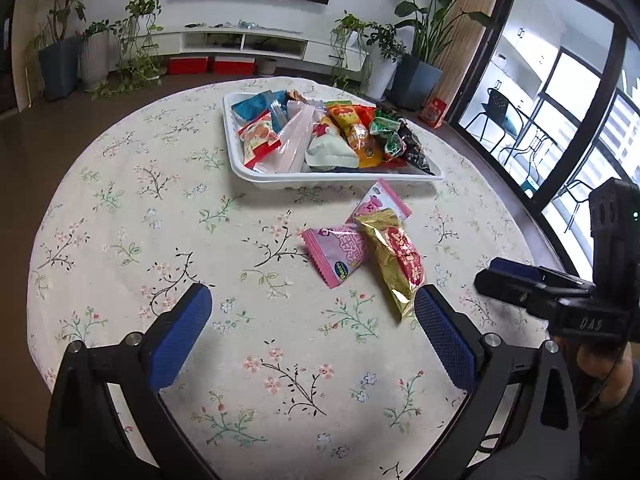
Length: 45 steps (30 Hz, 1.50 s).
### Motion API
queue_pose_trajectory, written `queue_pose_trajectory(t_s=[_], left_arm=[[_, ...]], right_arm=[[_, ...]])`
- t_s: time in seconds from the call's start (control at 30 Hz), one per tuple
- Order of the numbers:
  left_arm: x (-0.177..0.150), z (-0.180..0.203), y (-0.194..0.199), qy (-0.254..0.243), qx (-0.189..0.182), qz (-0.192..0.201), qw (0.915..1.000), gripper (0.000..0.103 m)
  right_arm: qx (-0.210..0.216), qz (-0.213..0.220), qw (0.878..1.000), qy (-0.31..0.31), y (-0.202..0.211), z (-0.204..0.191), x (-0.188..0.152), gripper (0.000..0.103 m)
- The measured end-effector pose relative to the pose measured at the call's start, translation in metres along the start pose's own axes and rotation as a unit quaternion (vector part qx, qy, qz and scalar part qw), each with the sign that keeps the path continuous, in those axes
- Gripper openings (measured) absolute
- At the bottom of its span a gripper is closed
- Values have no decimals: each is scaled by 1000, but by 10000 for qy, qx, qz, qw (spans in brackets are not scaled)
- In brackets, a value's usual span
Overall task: Organize snacks
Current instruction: 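Move both tools back toward the pink bar and gold packet, then grasp the pink cartoon bar with left tool while right tool grasps gold packet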
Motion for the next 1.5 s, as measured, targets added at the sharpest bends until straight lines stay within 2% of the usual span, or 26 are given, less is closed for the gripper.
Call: queue_pose_trajectory(t_s=[0.13, 0.27, 0.43, 0.5, 0.57, 0.6, 0.7, 0.77, 0.83, 0.87, 1.0, 1.1, 1.17, 1.33, 1.5], left_arm=[[4, 1, -1, -135, 43, 41, 9999, 103], [7, -6, 0, 0, 16, 73, 10000, 103], [10, -14, 1, 162, 4, 110, 9998, 103], [12, -15, 1, 154, 17, 119, 9998, 103], [13, -15, 1, 128, 25, 108, 9999, 103], [15, -15, 0, 84, 46, 93, 9999, 103], [23, -9, -4, -295, 118, 11, 9995, 103], [27, 0, -10, -565, 73, -117, 9983, 103], [28, 14, -23, -1087, 102, -417, 9932, 103], [26, 21, -31, -1373, 139, -590, 9887, 103], [20, 44, -66, -2467, 331, -1191, 9612, 103], [21, 56, -84, -2872, 390, -1427, 9464, 103], [22, 63, -95, -3084, 386, -1551, 9377, 103], [24, 68, -121, -3294, 467, -1967, 9223, 102], [19, 63, -142, -3164, 398, -2404, 9168, 94]], right_arm=[[-42, 8, 9999, 110, -4, -8, 3, 85], [-104, -91, 9989, 450, -19, -23, 16, 85], [-218, -431, 9963, 709, -52, -36, 23, 84], [-278, -566, 9952, 751, -64, -37, 24, 80], [-240, -709, 9946, 725, -73, -37, 24, 69], [-208, -796, 9938, 749, -78, -38, 22, 67], [-307, -800, 9922, 909, -82, -37, 20, 60], [-300, -825, 9920, 904, -81, -34, 20, 51], [-317, -859, 9919, 881, -79, -28, 20, 42], [-338, -887, 9915, 887, -76, -24, 20, 41], [-508, -916, 9912, 814, -63, -2, 14, 41], [-586, -936, 9909, 768, -52, 14, 4, 40], [-637, -949, 9904, 771, -46, 20, 1, 40], [-627, -919, 9915, 672, -37, 33, -5, 41], [-589, -888, 9916, 732, -34, 35, -7, 41]])
Point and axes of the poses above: each gripper's, at about its wrist camera, not at the fingertips, and y roughly against the way its jaws point, z to its right, x to its top, the point moved 10 cm from there along -y, roughly the way its jaws point, and after that the axes turned 6 degrees about y, right-handed, at the moved point
